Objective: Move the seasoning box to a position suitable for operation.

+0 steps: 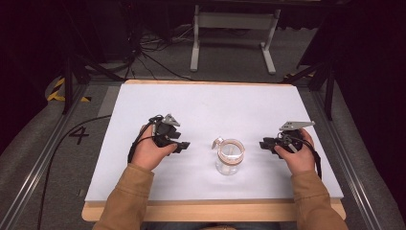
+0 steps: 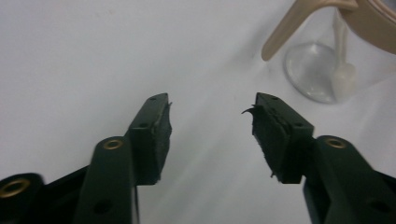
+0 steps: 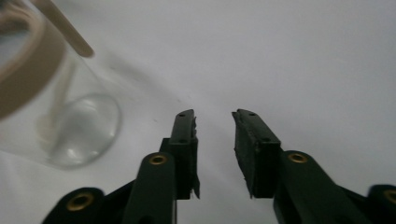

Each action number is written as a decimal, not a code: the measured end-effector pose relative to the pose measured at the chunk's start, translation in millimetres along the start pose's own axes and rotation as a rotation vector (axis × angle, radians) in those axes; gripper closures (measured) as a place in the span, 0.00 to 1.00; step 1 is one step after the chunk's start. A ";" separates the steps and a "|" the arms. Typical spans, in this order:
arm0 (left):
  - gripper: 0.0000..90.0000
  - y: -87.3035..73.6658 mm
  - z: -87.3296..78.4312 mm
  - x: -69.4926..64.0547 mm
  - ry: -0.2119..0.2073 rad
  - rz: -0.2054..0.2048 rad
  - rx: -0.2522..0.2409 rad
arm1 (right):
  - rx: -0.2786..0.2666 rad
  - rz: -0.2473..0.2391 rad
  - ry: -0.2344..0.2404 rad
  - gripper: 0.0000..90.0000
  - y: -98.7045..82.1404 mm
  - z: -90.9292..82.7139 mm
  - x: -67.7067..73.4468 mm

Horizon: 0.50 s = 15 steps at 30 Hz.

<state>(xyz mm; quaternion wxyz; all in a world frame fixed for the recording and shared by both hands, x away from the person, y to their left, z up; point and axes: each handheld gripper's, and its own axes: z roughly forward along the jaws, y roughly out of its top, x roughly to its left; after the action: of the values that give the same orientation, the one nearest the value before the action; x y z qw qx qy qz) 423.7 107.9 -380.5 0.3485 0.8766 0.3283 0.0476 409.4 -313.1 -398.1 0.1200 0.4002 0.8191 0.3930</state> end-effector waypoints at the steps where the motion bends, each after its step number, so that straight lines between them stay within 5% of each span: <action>1: 0.56 1.2 -0.1 -0.2 -0.005 0.007 0.008 | -0.010 0.003 0.007 0.86 0.1 -3.4 2.4; 8: 0.67 10.3 -3.5 -8.8 -0.083 0.028 -0.069 | -0.032 -0.049 0.045 0.99 -7.9 -17.1 9.2; 15: 0.66 13.7 -6.7 -14.7 -0.117 0.068 -0.058 | -0.036 -0.092 0.114 1.00 -8.0 -13.3 16.6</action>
<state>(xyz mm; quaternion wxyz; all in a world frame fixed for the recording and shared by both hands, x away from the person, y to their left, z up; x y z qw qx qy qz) 417.5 95.4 -364.6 0.3907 0.8780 0.2759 0.0175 387.3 -310.9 -393.3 0.0981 0.3367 0.8350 0.4240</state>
